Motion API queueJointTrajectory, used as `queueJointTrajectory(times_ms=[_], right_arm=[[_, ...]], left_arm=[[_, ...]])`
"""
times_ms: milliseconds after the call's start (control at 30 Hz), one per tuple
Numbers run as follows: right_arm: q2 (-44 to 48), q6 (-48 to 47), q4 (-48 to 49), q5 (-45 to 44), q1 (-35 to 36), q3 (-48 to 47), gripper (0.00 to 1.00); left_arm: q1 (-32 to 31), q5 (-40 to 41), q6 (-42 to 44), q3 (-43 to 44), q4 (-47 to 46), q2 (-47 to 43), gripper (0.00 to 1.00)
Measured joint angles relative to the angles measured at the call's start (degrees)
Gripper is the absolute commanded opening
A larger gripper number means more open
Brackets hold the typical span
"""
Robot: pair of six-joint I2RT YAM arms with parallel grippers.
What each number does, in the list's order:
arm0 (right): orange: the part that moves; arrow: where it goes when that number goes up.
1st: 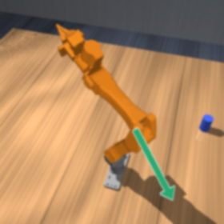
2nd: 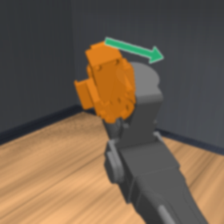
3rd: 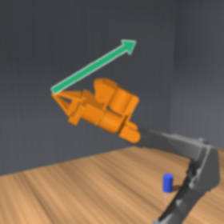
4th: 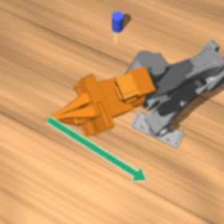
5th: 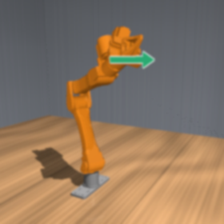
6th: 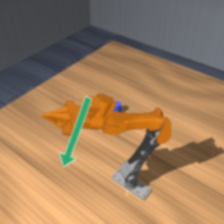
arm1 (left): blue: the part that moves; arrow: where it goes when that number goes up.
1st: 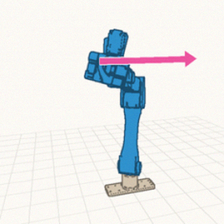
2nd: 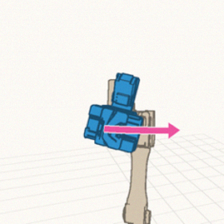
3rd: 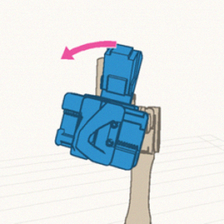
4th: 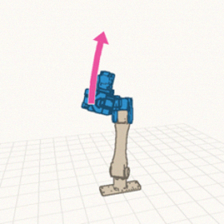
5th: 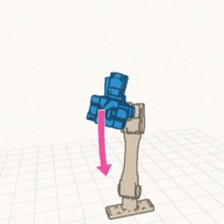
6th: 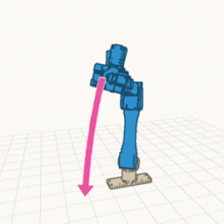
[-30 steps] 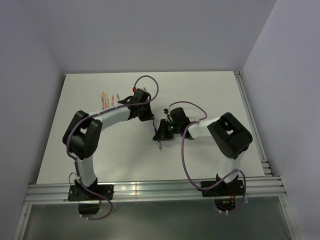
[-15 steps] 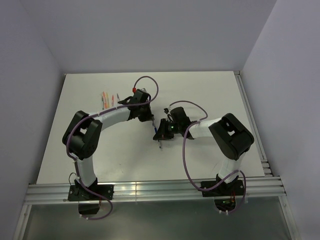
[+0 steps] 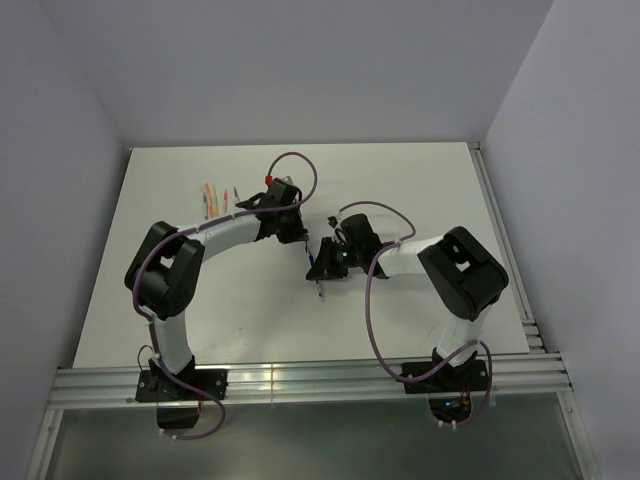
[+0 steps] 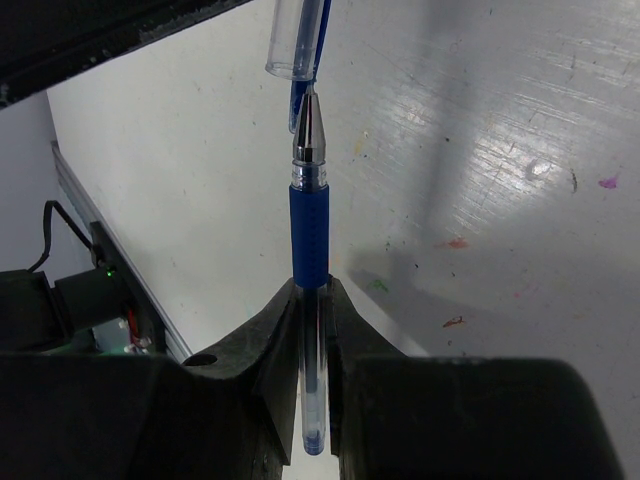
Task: Insert the pens into the pen caps
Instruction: Insert the pen cap onto the pen.
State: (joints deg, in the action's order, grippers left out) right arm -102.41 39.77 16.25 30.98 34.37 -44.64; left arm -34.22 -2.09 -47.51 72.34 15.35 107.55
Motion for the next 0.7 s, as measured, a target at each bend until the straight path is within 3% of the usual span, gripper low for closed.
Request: queueJointTrajectory(times_ms=[700], right_arm=[[0.57, 0.02, 0.04, 0.07, 0.0, 0.07, 0.0]], left_arm=[[-0.28, -0.04, 0.02, 0.57, 0.09, 0.0, 0.0]])
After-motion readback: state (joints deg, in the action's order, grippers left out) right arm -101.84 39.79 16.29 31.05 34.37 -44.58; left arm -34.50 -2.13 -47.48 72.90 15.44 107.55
